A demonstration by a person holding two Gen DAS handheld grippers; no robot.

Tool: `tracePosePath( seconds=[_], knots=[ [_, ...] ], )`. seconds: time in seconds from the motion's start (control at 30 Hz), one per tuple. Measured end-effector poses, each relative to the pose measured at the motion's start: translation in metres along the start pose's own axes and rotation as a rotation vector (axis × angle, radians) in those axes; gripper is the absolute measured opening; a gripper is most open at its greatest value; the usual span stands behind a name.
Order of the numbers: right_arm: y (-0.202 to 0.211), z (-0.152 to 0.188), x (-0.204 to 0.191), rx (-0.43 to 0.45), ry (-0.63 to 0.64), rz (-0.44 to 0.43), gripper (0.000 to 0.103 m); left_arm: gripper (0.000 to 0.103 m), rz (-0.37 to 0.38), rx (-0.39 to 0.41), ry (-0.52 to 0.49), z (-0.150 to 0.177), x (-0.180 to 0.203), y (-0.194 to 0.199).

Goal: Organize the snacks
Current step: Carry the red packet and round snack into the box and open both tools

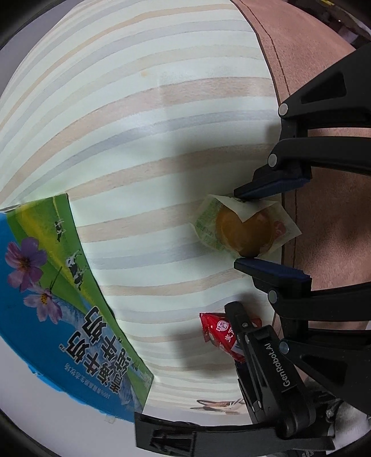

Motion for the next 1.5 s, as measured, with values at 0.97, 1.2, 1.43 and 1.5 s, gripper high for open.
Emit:
tracePosePath(
  seconds=[0.97, 1.2, 1.43, 1.5],
  knots=[
    [0.08, -0.021, -0.05, 0.159, 0.012, -0.165, 0.045, 0.037, 0.18, 0.204, -0.013, -0.028, -0.012, 0.14],
    [0.147, -0.074, -0.079, 0.28, 0.072, -0.24, 0.044, 0.037, 0.234, 0.315, -0.051, -0.07, -0.003, 0.214],
    [0.17, -0.15, -0.102, 0.338, 0.101, -0.258, 0.044, 0.037, 0.214, 0.316, -0.065, -0.128, -0.004, 0.237],
    [0.166, -0.169, -0.106, 0.331, 0.106, -0.26, 0.045, 0.037, 0.201, 0.295, -0.054, -0.143, -0.01, 0.235]
  ],
)
Point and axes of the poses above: each gripper's, at about its wrist camera, not at the fingertips, and y roughly against the way its jaws point, x to its right, z to its underside, the point moved 8 cm from there along -y, roughly the way its jaws point, and after that the axes turned 10 degrees about y, right-handed, at the moved point
